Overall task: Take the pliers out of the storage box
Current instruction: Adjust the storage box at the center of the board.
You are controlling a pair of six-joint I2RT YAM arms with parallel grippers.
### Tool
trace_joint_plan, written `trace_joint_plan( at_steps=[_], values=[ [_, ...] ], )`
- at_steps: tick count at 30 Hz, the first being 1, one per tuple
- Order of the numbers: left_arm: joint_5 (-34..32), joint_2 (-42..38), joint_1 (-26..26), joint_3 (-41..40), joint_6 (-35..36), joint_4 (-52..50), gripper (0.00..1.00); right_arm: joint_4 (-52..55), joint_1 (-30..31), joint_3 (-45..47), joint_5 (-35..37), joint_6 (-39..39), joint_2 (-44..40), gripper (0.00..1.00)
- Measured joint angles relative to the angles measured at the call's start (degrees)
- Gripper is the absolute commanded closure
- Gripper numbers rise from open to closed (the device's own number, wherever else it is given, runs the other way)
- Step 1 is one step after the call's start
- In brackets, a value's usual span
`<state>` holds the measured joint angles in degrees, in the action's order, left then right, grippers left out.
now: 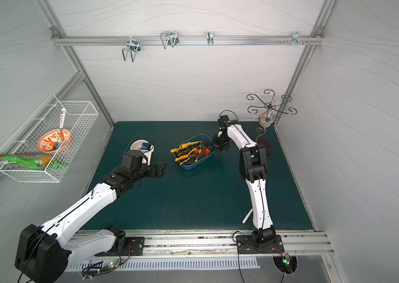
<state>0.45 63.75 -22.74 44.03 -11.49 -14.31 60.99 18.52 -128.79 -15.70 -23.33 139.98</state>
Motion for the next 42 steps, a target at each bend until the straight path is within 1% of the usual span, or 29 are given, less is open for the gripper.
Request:
trace_joint_plan(
  at_steps=[2,5,7,8,10,13,14,15,16,17,22,23,25,26,30,31,33,36,42],
  values=[
    [0.3,0.2,0.0,0.0,-0.3,-0.7,0.0,1.8,0.5,-4.4,1.0,4.5,2.3,1.0],
    [0.4,1.8,0.0,0.8,-0.4,-2.4,0.0,1.9,1.3,-6.9,1.9,9.2,3.5,1.0],
    [0.4,3.9,0.0,2.5,-0.6,-4.1,0.0,1.6,1.6,-7.1,2.4,11.2,3.6,0.92],
    [0.4,5.6,0.1,4.1,-0.7,-5.4,0.0,1.4,1.8,-7.1,2.6,11.8,3.6,0.8],
    [0.4,8.6,0.1,7.4,-0.8,-7.2,0.0,-0.4,1.9,-5.8,2.6,13.0,2.9,0.51],
    [0.4,13.6,0.1,13.3,-0.8,-9.6,0.0,-5.5,2.3,2.3,3.1,13.8,-2.3,0.31],
    [0.4,15.2,0.2,15.1,-0.9,-10.3,0.0,-7.9,2.4,6.3,3.7,13.3,-5.4,0.28],
    [0.4,16.2,0.2,16.3,-0.9,-10.8,0.0,-9.7,2.5,9.8,4.0,12.7,-8.2,0.22],
    [0.4,17.4,0.2,17.6,-0.9,-11.0,0.0,-12.3,2.5,14.5,4.7,11.2,-12.1,0.19],
    [0.4,18.2,0.2,18.3,-1.0,-11.0,0.01,-14.9,2.6,19.5,5.3,9.9,-16.6,0.18],
    [1.9,18.7,0.2,17.0,-0.7,-8.1,0.01,-26.2,3.7,39.5,8.7,0.3,-36.1,0.18],
    [2.4,18.7,0.2,16.4,-0.5,-6.7,0.0,-28.2,4.4,42.9,9.6,-0.9,-38.9,0.18],
    [3.4,18.7,0.2,15.2,0.3,-4.5,0.0,-31.2,6.7,47.6,11.5,-4.4,-41.8,0.21],
    [3.7,18.7,0.2,14.8,0.7,-3.6,0.0,-32.3,8.1,49.0,12.3,-5.6,-42.1,0.23],
    [4.9,18.7,0.2,13.4,3.0,0.0,0.0,-36.7,12.8,52.2,14.5,-10.9,-38.9,0.42],
    [5.0,18.7,0.2,13.2,3.6,0.6,0.0,-37.4,13.2,52.3,14.8,-12.5,-37.5,0.45],
    [5.2,18.7,0.2,12.7,4.5,1.6,0.0,-38.5,13.2,51.9,15.1,-14.3,-34.7,0.55],
    [5.4,18.2,0.2,11.6,5.3,2.4,0.0,-39.2,12.7,49.8,14.8,-16.7,-30.4,0.59],
    [5.6,15.9,0.2,8.7,5.4,3.1,0.0,-40.2,11.9,45.5,14.0,-17.9,-25.7,0.59]
  ],
)
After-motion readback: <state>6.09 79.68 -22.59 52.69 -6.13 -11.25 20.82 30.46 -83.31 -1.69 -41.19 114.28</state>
